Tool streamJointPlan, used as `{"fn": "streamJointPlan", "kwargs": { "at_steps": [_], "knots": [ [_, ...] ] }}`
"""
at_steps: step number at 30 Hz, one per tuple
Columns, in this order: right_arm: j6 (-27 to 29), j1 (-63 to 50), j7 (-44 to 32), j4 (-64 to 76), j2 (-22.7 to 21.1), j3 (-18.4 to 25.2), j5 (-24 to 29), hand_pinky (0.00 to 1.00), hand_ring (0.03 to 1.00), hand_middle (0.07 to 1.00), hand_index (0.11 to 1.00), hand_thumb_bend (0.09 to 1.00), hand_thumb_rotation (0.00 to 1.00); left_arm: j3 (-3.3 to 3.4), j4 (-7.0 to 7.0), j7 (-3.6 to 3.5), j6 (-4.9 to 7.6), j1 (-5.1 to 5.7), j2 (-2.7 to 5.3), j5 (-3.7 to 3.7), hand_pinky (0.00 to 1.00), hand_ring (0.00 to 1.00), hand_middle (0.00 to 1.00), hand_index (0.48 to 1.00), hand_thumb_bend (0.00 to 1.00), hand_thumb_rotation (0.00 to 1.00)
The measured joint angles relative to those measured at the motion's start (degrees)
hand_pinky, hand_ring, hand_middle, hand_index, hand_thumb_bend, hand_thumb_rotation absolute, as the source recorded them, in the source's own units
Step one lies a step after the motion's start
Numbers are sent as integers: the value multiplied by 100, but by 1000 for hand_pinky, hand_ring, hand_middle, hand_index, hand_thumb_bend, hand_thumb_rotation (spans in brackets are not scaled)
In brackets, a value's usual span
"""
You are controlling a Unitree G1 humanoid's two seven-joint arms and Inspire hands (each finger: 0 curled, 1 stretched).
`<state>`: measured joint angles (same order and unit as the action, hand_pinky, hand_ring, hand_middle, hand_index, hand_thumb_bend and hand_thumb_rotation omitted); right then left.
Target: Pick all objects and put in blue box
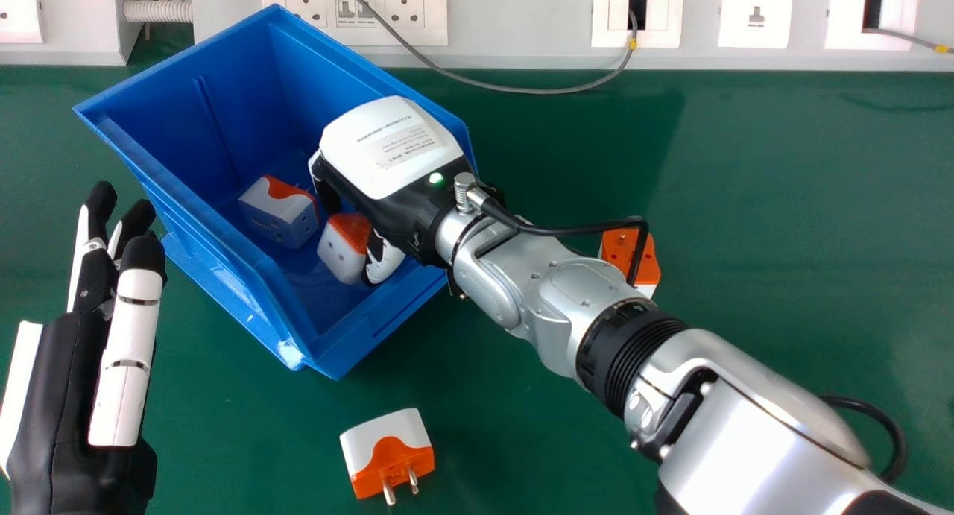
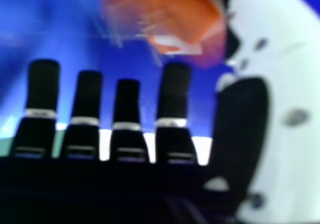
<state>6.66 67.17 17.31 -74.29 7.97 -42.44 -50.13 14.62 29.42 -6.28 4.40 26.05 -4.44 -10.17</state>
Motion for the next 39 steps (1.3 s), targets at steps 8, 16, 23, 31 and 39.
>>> {"fn": "streamJointPlan", "kwargs": {
  "at_steps": [8, 16, 23, 31, 39],
  "knots": [
    [-83, 0, -1, 7, 3, 2, 4, 572, 753, 803, 722, 710, 76, -1, -36, 0, 51, -4, 9, 1, 1000, 996, 982, 1000, 483, 869],
    [-88, 0, -1, 19, 3, 5, 7, 582, 760, 816, 747, 729, 88, 0, -121, 3, 100, -22, 11, 0, 1000, 997, 983, 1000, 487, 868],
    [-28, 2, -2, 91, -30, 118, 48, 582, 779, 820, 742, 723, 87, 20, -138, 9, 100, -51, 8, 3, 1000, 996, 983, 1000, 490, 867],
    [76, 4, 118, 405, -46, 253, 108, 587, 795, 837, 754, 711, 133, 34, -209, 1, 101, -157, -2, 0, 998, 994, 981, 1000, 493, 866],
    [371, 1, 380, 809, -184, 431, 221, 645, 857, 909, 794, 724, 131, 35, -231, -88, 102, -209, -56, -68, 1000, 1000, 986, 1000, 492, 859]
  ]
}}
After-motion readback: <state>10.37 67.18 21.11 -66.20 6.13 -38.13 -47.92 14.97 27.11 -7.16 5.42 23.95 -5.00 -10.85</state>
